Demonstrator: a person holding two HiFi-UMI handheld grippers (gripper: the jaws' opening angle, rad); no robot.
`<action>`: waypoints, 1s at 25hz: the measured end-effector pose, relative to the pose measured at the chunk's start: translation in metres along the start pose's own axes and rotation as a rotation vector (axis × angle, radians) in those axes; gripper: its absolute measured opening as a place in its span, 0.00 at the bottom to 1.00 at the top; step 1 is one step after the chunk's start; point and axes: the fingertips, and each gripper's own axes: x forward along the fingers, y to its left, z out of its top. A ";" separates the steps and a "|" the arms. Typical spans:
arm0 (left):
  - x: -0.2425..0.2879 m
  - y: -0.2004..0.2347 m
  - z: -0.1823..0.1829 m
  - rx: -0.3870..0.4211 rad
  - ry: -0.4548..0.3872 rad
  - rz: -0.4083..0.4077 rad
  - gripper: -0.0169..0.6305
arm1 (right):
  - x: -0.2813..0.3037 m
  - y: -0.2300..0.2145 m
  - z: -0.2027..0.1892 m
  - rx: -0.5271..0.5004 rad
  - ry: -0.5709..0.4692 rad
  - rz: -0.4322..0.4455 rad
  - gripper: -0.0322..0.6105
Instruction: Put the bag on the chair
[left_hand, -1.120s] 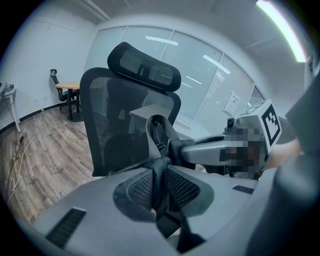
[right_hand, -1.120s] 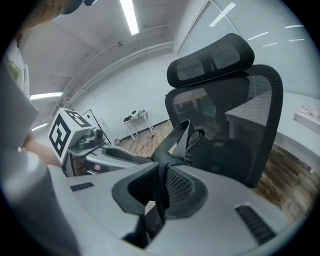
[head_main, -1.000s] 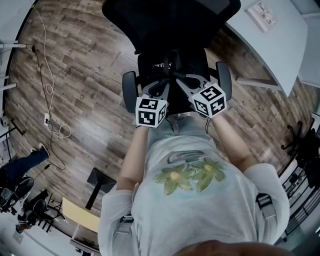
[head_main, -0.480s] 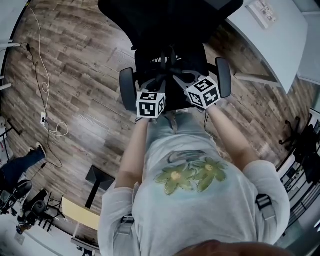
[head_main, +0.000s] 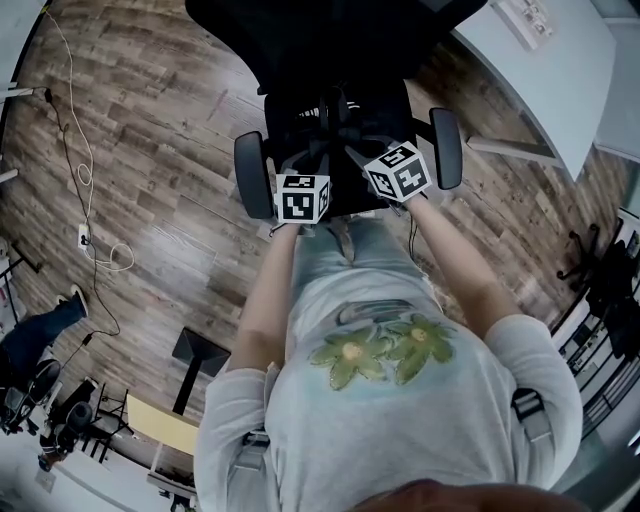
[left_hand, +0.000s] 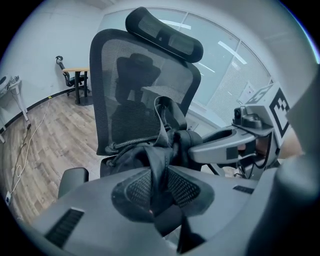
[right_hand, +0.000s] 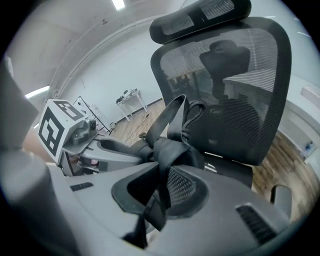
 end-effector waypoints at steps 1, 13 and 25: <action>0.003 0.002 -0.003 0.004 0.011 0.006 0.15 | 0.003 -0.002 -0.003 0.001 0.011 -0.004 0.12; 0.021 0.009 -0.027 0.015 0.074 0.002 0.28 | 0.028 -0.010 -0.028 0.019 0.097 -0.020 0.15; 0.010 0.018 -0.011 0.015 -0.026 0.077 0.44 | 0.011 -0.015 -0.014 0.020 0.023 -0.067 0.40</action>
